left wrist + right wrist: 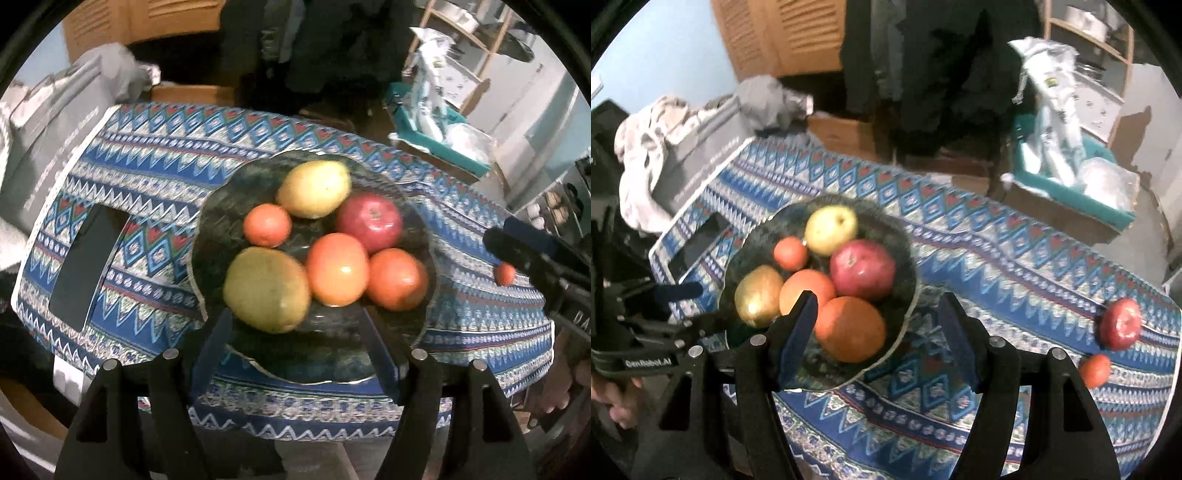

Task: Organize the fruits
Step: 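Move both grippers from the bowl toward the red apple and small tangerine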

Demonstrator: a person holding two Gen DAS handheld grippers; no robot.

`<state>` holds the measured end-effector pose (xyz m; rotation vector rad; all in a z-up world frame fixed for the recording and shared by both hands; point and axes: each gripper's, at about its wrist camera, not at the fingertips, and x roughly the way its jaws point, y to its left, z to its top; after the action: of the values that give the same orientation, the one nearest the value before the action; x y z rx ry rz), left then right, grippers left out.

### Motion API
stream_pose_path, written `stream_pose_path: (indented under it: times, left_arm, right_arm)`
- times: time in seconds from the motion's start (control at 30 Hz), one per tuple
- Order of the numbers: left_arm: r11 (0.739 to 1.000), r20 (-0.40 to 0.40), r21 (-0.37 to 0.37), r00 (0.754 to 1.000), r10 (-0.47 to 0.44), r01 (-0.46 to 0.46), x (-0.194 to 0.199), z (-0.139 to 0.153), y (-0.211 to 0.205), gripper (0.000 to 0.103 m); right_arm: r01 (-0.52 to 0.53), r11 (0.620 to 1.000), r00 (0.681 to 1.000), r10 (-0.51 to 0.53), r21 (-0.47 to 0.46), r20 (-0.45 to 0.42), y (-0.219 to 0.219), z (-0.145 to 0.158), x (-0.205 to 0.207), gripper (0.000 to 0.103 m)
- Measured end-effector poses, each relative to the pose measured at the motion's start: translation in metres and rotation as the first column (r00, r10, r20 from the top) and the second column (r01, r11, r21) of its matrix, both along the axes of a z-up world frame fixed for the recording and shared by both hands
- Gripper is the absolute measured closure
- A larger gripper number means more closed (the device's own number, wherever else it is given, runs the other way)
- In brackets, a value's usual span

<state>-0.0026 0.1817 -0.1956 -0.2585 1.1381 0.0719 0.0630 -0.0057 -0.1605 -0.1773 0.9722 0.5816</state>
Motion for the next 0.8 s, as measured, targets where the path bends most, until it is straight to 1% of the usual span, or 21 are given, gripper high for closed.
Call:
stream_pose_path:
  times: [0.07, 0.17, 0.3, 0.37, 0.53, 0.8]
  left_arm:
    - [1.0, 0.017, 0.006, 1.0, -0.022, 0.022, 0.001, 0.007, -0.01, 0.029]
    - [0.998, 0.044, 0.019, 0.997, -0.059, 0.059, 0.004, 0.018, -0.028, 0.025]
    - [0.995, 0.061, 0.018, 0.993, -0.1, 0.099, 0.008, 0.027, -0.049, 0.025]
    - [0.992, 0.07, 0.014, 0.99, -0.123, 0.123, 0.011, 0.031, -0.062, 0.025]
    - [0.985, 0.08, 0.031, 0.982, -0.173, 0.171, 0.015, 0.039, -0.088, 0.023]
    - [0.976, 0.085, 0.028, 0.972, -0.217, 0.216, 0.021, 0.045, -0.118, 0.023]
  right_arm:
    - [0.021, 1.0, 1.0, -0.021, 0.006, 0.017, -0.009, 0.009, 0.0, 0.034]
    - [0.05, 0.999, 0.998, -0.05, 0.006, 0.042, -0.023, 0.021, -0.001, 0.034]
    - [0.094, 0.995, 0.992, -0.093, -0.013, 0.08, -0.044, 0.033, -0.004, 0.031]
    - [0.108, 0.994, 0.991, -0.107, -0.004, 0.086, -0.054, 0.037, -0.006, 0.031]
    - [0.146, 0.989, 0.984, -0.145, -0.009, 0.104, -0.079, 0.043, -0.01, 0.031]
    - [0.201, 0.98, 0.974, -0.199, -0.001, 0.106, -0.114, 0.05, -0.015, 0.031]
